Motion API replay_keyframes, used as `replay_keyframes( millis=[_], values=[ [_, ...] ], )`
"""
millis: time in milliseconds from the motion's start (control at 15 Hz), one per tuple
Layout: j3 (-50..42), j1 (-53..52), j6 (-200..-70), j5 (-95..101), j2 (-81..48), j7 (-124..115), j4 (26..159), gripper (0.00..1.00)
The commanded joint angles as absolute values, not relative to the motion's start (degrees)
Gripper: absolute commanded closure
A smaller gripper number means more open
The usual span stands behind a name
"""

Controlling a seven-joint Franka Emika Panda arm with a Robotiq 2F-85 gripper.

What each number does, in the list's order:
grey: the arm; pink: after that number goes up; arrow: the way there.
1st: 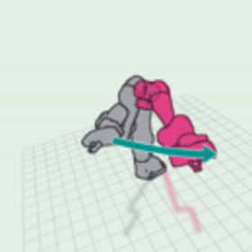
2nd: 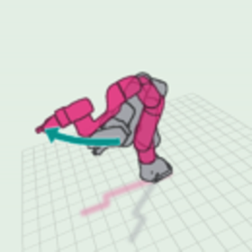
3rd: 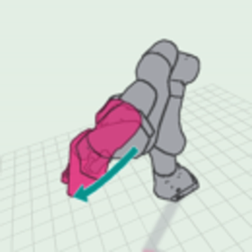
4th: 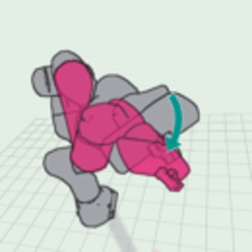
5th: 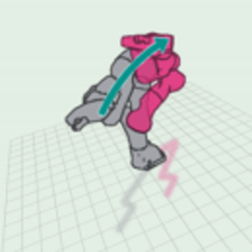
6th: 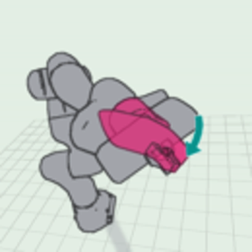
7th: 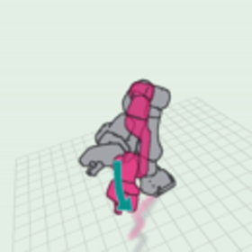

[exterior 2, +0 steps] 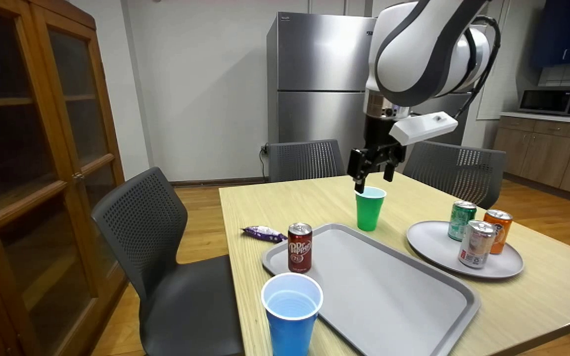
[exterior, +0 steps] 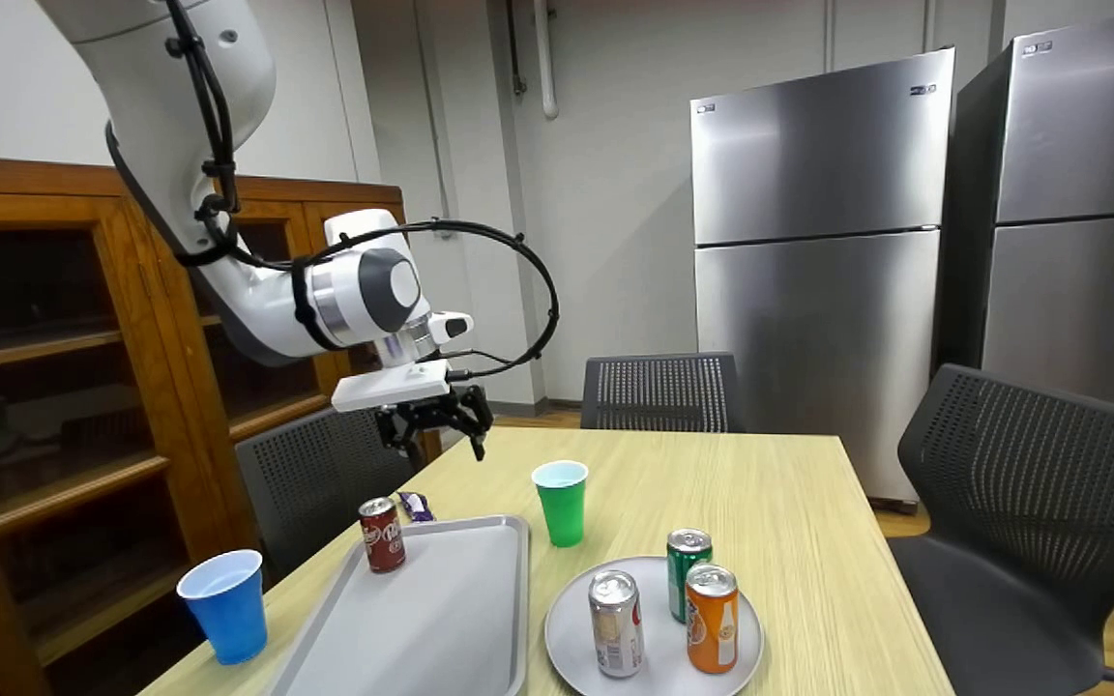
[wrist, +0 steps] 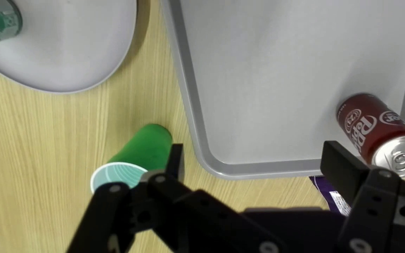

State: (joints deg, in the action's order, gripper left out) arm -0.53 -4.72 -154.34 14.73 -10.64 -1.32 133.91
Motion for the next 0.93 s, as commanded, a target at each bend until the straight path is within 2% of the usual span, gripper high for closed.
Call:
replay_keyframes(
  millis=[0, 867],
  values=[
    [-1.3, -1.9, -155.1, 13.3, -6.2, 1.8, 138.7, 0.00],
    [-7.8, 6.3, -161.5, 11.1, -6.3, 3.9, 144.0, 0.00]
  ],
)
